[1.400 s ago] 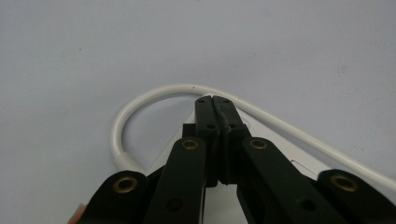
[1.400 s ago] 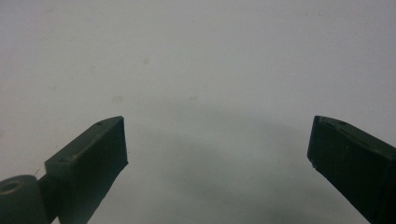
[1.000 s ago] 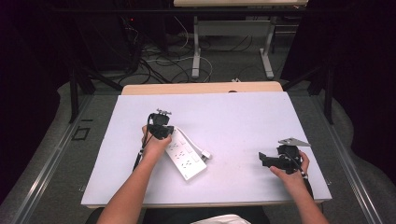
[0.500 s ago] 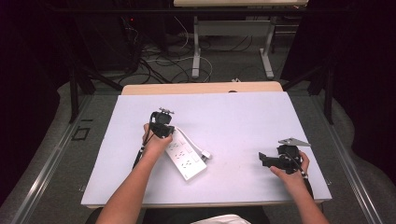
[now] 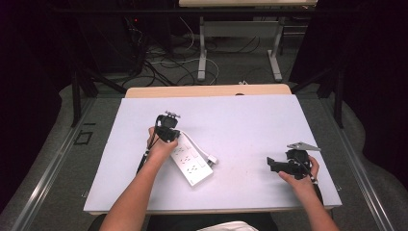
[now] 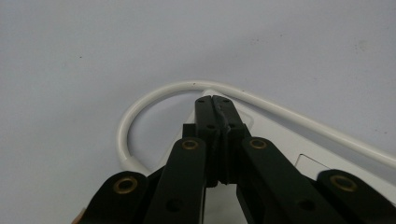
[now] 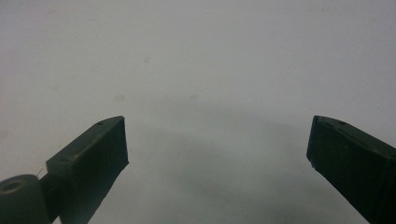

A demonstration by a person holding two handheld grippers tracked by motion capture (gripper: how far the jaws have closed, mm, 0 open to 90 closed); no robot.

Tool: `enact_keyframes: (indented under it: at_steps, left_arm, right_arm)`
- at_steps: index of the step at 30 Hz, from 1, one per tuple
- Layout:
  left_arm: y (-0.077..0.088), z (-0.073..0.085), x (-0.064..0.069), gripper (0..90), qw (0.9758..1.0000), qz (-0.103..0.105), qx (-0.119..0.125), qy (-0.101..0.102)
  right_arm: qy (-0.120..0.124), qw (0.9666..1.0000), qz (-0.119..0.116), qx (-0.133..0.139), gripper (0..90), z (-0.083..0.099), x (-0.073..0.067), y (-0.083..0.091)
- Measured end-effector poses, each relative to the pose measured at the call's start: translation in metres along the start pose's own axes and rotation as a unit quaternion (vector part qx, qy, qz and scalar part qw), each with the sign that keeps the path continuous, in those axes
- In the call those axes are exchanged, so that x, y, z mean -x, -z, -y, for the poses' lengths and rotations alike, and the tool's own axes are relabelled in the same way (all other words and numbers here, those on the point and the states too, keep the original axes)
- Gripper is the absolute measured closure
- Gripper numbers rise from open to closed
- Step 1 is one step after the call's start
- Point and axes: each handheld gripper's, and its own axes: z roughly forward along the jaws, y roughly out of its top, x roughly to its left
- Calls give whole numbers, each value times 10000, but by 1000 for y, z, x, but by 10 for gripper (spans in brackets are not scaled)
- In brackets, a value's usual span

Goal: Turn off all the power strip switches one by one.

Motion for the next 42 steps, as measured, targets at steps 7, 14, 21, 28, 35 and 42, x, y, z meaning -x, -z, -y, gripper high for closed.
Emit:
enact_keyframes:
  at_steps: [7,14,21,28,35,42]
  left_arm:
    - [0,0,1,900,10000,-35,-6,-9]
    - [1,1,-2,900,9999,36,78,89]
    - [2,1,-3,900,9999,52,119,100]
    - [3,1,-2,900,9999,82,87,110]
    - [4,2,-2,900,9998,146,68,109]
    - [5,2,-1,871,9997,217,50,39]
  right_arm:
    - [-9,10000,6,12,47,0,0,0]
    - [-21,10000,25,17,48,0,1,0]
    - [-5,10000,8,10,49,0,2,0]
    - [-15,10000,23,9,49,0,2,0]
    - [-26,10000,34,15,49,0,2,0]
    - [-16,10000,33,14,50,0,2,0]
